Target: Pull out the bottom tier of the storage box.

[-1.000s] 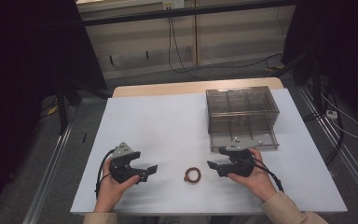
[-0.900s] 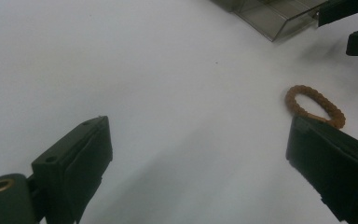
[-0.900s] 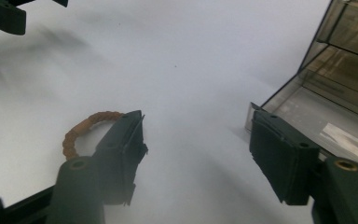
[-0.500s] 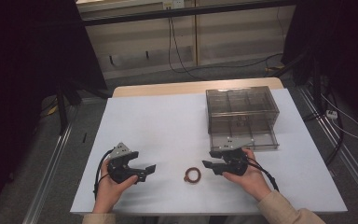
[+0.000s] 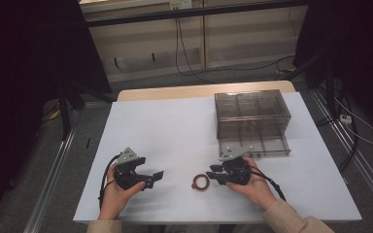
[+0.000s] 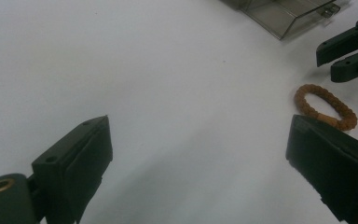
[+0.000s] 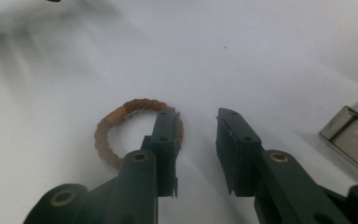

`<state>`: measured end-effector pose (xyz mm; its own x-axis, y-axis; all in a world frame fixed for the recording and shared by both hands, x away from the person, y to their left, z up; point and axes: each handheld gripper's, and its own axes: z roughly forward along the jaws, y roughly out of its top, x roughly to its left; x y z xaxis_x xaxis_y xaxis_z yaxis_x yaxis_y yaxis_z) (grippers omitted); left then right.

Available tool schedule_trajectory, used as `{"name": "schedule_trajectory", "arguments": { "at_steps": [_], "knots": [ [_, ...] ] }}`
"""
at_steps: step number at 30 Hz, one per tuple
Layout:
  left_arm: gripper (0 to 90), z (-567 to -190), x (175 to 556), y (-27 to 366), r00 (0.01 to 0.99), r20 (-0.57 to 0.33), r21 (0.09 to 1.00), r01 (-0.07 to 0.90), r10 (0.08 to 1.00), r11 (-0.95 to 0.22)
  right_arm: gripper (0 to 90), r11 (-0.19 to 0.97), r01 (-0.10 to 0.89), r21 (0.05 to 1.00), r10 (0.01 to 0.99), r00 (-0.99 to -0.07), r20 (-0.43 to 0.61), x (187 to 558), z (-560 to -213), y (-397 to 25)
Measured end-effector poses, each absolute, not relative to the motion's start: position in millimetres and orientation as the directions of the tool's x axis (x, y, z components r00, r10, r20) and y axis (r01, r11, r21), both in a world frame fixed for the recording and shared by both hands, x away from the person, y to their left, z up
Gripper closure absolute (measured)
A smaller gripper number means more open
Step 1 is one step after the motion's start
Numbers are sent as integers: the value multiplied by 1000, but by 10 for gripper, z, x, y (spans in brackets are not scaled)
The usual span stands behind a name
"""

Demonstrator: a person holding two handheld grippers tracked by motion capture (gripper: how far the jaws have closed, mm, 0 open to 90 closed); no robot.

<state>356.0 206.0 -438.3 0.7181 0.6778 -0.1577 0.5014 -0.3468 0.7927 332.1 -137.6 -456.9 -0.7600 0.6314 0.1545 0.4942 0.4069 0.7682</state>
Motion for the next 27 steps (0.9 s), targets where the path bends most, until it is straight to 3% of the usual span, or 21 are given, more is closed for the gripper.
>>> {"name": "schedule_trajectory", "arguments": {
  "at_steps": [17,21,27],
  "knots": [
    [72,-4383,3542,2052,725,-147,789,496,673,-363,717,457,495,739,601,-784,154,3339,-4619,-1219],
    [72,-4382,3536,2058,728,-145,787,496,670,-368,855,505,486,714,607,-787,106,3327,-4614,-1188],
    [73,-4374,3530,2056,728,-149,790,494,669,-362,876,468,504,726,611,-778,145,3328,-4592,-1259]
  ]
}}
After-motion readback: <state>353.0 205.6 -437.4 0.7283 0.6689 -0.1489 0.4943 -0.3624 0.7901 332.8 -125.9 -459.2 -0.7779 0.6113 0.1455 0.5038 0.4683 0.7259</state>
